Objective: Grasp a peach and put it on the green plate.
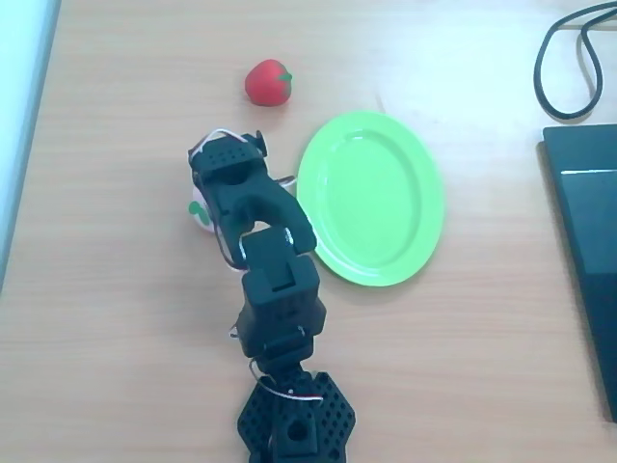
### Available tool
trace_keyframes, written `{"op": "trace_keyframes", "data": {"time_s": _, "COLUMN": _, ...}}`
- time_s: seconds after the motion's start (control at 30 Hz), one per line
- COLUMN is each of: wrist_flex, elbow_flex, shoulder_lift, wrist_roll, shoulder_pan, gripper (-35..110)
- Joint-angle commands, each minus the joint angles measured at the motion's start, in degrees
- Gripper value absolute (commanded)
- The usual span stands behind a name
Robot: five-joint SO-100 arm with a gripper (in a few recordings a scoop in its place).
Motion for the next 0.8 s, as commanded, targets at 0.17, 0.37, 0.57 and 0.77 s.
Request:
{"op": "trace_keyframes", "data": {"time_s": 0.17, "wrist_flex": -0.18, "elbow_flex": -1.05, "shoulder_lift": -0.35, "wrist_roll": 0.09, "shoulder_pan": -1.14, "gripper": 49}}
{"op": "trace_keyframes", "data": {"time_s": 0.37, "wrist_flex": -0.88, "elbow_flex": -1.05, "shoulder_lift": -0.53, "wrist_roll": 0.35, "shoulder_pan": -0.88, "gripper": 45}}
{"op": "trace_keyframes", "data": {"time_s": 0.57, "wrist_flex": -1.93, "elbow_flex": -1.05, "shoulder_lift": -0.53, "wrist_roll": 0.53, "shoulder_pan": -0.62, "gripper": 39}}
{"op": "trace_keyframes", "data": {"time_s": 0.77, "wrist_flex": -1.93, "elbow_flex": -1.05, "shoulder_lift": -0.44, "wrist_roll": 0.79, "shoulder_pan": -0.35, "gripper": 39}}
